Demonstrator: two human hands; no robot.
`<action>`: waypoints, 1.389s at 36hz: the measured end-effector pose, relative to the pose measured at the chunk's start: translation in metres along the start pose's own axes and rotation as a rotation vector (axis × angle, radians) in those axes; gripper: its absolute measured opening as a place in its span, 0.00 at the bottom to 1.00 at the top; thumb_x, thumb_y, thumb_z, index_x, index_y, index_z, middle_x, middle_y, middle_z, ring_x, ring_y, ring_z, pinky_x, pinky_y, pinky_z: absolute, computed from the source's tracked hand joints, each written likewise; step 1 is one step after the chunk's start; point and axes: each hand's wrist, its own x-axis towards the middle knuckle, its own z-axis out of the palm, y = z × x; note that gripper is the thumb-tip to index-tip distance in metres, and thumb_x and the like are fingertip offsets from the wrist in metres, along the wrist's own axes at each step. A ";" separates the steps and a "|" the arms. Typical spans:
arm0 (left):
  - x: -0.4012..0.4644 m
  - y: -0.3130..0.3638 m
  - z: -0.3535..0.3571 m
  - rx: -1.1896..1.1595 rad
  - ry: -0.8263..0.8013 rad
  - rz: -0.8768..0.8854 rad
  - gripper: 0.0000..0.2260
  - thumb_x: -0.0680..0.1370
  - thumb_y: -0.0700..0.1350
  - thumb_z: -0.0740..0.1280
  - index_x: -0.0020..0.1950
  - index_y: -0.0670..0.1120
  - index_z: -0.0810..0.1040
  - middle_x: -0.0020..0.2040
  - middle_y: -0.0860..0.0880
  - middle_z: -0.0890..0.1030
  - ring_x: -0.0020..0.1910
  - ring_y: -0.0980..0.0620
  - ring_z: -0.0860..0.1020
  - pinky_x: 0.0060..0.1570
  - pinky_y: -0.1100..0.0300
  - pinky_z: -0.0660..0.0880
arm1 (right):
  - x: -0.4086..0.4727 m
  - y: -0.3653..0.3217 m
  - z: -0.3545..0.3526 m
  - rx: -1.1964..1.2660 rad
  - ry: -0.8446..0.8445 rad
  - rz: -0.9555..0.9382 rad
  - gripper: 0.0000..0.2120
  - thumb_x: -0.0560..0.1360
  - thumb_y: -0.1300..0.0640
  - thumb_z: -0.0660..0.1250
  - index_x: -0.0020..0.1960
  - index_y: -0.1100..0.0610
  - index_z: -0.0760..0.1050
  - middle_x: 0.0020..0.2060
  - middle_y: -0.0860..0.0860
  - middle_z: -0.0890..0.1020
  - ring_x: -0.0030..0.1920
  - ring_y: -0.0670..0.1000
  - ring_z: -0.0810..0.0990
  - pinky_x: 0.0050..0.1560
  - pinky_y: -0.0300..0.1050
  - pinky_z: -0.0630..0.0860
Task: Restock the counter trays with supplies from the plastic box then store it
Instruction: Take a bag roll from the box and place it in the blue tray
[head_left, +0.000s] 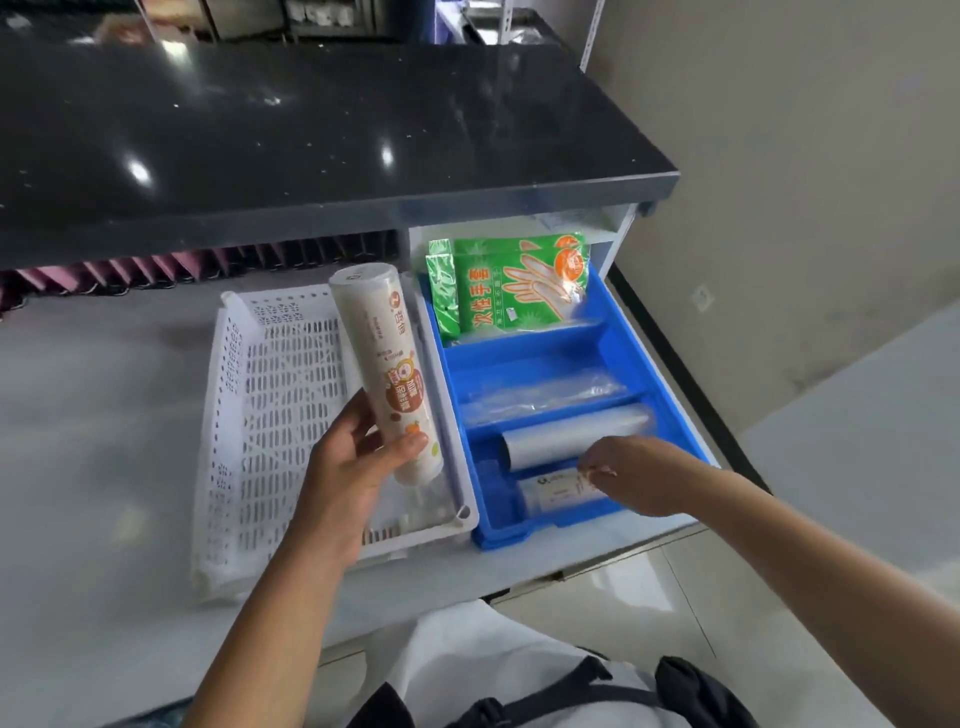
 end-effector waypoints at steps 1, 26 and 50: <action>0.003 0.001 -0.001 0.002 -0.009 -0.002 0.25 0.68 0.40 0.74 0.64 0.51 0.77 0.58 0.49 0.83 0.58 0.50 0.81 0.59 0.53 0.75 | -0.003 -0.001 0.001 -0.009 0.012 0.004 0.15 0.82 0.52 0.56 0.61 0.53 0.77 0.56 0.51 0.82 0.54 0.55 0.80 0.57 0.52 0.77; 0.037 0.021 0.072 0.826 -0.367 0.016 0.26 0.65 0.52 0.80 0.61 0.67 0.78 0.50 0.65 0.82 0.44 0.60 0.81 0.47 0.57 0.80 | -0.053 0.017 0.039 0.548 0.605 0.212 0.16 0.78 0.45 0.65 0.63 0.46 0.77 0.62 0.42 0.79 0.63 0.48 0.75 0.63 0.51 0.74; 0.051 -0.016 0.172 1.690 -0.458 0.086 0.30 0.73 0.59 0.69 0.74 0.63 0.64 0.63 0.55 0.78 0.62 0.49 0.75 0.56 0.52 0.74 | -0.059 0.084 0.042 1.364 0.567 0.303 0.16 0.78 0.53 0.67 0.65 0.43 0.75 0.57 0.40 0.80 0.59 0.43 0.79 0.42 0.36 0.78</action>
